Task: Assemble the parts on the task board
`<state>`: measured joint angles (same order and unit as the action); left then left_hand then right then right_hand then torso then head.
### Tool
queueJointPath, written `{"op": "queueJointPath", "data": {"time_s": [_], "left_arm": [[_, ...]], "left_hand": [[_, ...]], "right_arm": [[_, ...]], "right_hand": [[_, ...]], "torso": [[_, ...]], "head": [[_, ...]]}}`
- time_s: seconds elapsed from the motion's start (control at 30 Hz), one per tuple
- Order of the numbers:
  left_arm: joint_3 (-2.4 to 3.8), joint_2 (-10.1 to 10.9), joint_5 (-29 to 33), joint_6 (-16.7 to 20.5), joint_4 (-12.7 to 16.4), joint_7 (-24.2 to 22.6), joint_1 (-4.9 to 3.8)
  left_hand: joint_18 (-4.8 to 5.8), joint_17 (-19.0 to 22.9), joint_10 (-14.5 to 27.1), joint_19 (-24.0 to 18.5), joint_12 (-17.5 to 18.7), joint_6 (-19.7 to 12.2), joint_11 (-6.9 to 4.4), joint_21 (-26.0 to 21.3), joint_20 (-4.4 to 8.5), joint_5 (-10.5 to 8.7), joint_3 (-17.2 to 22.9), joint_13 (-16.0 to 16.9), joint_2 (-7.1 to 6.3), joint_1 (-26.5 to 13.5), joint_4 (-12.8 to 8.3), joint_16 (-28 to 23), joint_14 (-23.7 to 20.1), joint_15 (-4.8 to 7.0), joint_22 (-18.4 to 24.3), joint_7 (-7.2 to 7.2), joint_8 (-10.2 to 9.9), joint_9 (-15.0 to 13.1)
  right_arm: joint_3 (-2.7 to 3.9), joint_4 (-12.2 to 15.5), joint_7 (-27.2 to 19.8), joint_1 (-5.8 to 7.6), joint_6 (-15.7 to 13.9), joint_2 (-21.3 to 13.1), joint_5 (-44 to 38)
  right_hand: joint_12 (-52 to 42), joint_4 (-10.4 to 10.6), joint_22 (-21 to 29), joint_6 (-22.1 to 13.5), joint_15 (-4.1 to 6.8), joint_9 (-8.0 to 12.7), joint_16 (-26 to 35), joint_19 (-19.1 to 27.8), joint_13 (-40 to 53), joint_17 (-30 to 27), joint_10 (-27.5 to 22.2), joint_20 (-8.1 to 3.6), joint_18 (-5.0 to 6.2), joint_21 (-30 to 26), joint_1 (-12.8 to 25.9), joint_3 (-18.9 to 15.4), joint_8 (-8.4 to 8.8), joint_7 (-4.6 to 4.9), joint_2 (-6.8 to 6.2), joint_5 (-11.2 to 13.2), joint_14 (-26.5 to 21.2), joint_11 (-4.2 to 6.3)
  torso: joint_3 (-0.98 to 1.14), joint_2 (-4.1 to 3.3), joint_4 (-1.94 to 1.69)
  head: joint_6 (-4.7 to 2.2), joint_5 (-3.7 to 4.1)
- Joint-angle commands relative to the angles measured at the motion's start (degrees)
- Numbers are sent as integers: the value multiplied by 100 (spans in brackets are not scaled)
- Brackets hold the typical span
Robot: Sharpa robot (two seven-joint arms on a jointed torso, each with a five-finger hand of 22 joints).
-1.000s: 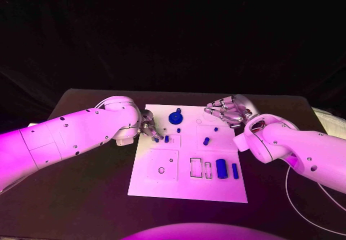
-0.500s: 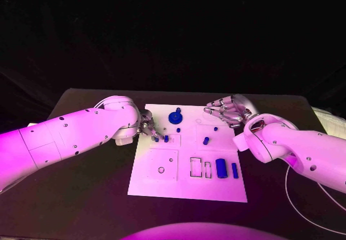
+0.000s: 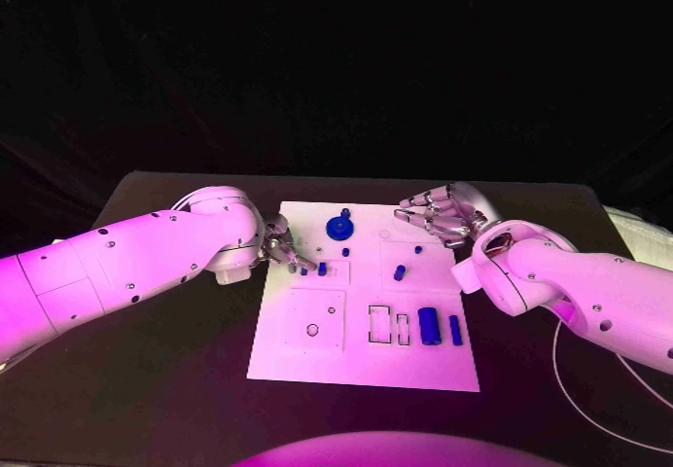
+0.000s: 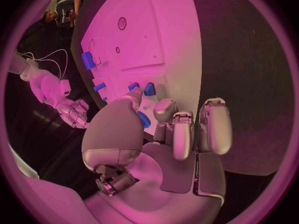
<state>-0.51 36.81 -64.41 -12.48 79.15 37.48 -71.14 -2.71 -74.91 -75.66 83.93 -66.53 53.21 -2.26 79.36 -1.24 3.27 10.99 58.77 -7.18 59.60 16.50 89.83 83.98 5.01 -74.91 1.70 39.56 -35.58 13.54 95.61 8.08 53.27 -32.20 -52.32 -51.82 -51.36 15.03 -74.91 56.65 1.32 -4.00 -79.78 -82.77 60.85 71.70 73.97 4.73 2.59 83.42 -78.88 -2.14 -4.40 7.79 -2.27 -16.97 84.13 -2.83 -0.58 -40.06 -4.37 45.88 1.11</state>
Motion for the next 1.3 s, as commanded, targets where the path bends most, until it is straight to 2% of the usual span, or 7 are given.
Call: {"op": "queueJointPath", "data": {"time_s": [0.03, 0.3, 0.53, 0.63, 0.8, 1.03, 1.3], "left_arm": [[17, 21, 398, 365, 40, -37, -11], [31, 117, 1252, 1292, 46, -679, -21], [29, 142, 1340, 2143, -7, -2130, -28], [16, 73, 870, 2272, -75, -2721, -27], [-36, -130, 410, 2207, -246, -3681, -7], [-121, -437, -358, 2245, -500, -4177, 30], [-182, -673, -1467, 2149, -710, -3997, 93]], "left_hand": [[-25, -1509, 29, 108, 52, 8, -5, -53, 44, 26, -82, -26, 93, 21, 0, 17, 602, 52, -627, -14, 15, 9], [-167, -1389, 1070, -186, 1333, -465, 181, -716, -60, 202, -393, -1502, 303, 386, -4, -66, 565, -79, -155, 191, -232, 151], [-753, 1564, 2238, -1810, 2188, -1131, 589, -4064, -394, 334, -719, -2257, 411, 891, 6, -2653, -839, -450, 2192, 599, -588, 527], [-765, 3081, 2514, -1973, 2498, -1258, 717, -4747, -555, 337, -863, -2662, 352, 1396, -79, -4243, -1612, -587, 2698, 765, -691, 782], [-784, 3428, 3050, -1989, 3129, -1522, 766, -5265, -620, 265, -829, -3293, 287, 2335, -492, -4638, -1781, -643, 3131, 577, -1461, 1518], [-777, 3585, 2791, -1573, 3894, -815, 802, -5210, -524, 256, -391, -4173, 260, 3077, -926, -4597, -1409, -604, 3174, 691, -2026, 2146], [-587, 1299, 2408, -547, 4447, -198, 769, -3658, -470, 244, -259, -4891, 58, 2850, -973, -2091, -94, -540, 2069, 632, -2516, 2618]], "right_arm": [[-1, -1, -76, -9, 91, 4, -87], [-1, -11, -79, -26, 101, 1, -72], [-2, -18, -72, -41, 106, -6, -63], [-2, -19, -70, -47, 104, -7, -62], [-2, -18, -70, -51, 103, -1, -62], [-2, -23, -85, -53, 119, 12, -46], [-3, -25, -108, -54, 147, 24, -28]], "right_hand": [[-8, -8, -164, 39, 19, -6, 21, 49, -3, -7, -26, -6, 48, -37, 28, -33, 19, 7, 40, -35, 229, 6], [-13, 4, -162, 39, 19, -6, 23, 49, -3, -7, -24, -6, 48, -39, 44, -50, 20, 7, 39, -51, 230, 5], [-12, 10, -167, 39, 19, -6, 24, 46, -6, -8, -25, -6, 47, -37, 52, -58, 20, 8, 41, -59, 231, 4], [-12, 10, -167, 39, 19, -6, 24, 46, -6, -8, -25, -6, 47, -37, 52, -58, 20, 8, 41, -59, 231, 4], [-16, 9, -166, 39, 19, -6, 24, 47, -4, -7, -23, -6, 47, -38, 50, -58, 20, 7, 44, -64, 231, 5], [-14, 7, -162, 39, 19, -7, 25, 48, -7, -7, -24, -6, 48, -40, 43, -57, 19, 6, 49, -69, 231, 6], [-15, 5, -160, 39, 20, -7, 29, 49, -8, -13, -24, -6, 49, -42, 35, -54, 19, 6, 61, -76, 231, 7]], "torso": [[2, 4, 1], [6, 9, -1], [8, 13, -3], [6, 15, -7], [4, 6, 0], [7, 2, 11], [1, 2, -2]], "head": [[7, 3], [-2, -5], [-12, 10], [-26, 3], [-51, 12], [-75, 70], [-78, 84]]}}
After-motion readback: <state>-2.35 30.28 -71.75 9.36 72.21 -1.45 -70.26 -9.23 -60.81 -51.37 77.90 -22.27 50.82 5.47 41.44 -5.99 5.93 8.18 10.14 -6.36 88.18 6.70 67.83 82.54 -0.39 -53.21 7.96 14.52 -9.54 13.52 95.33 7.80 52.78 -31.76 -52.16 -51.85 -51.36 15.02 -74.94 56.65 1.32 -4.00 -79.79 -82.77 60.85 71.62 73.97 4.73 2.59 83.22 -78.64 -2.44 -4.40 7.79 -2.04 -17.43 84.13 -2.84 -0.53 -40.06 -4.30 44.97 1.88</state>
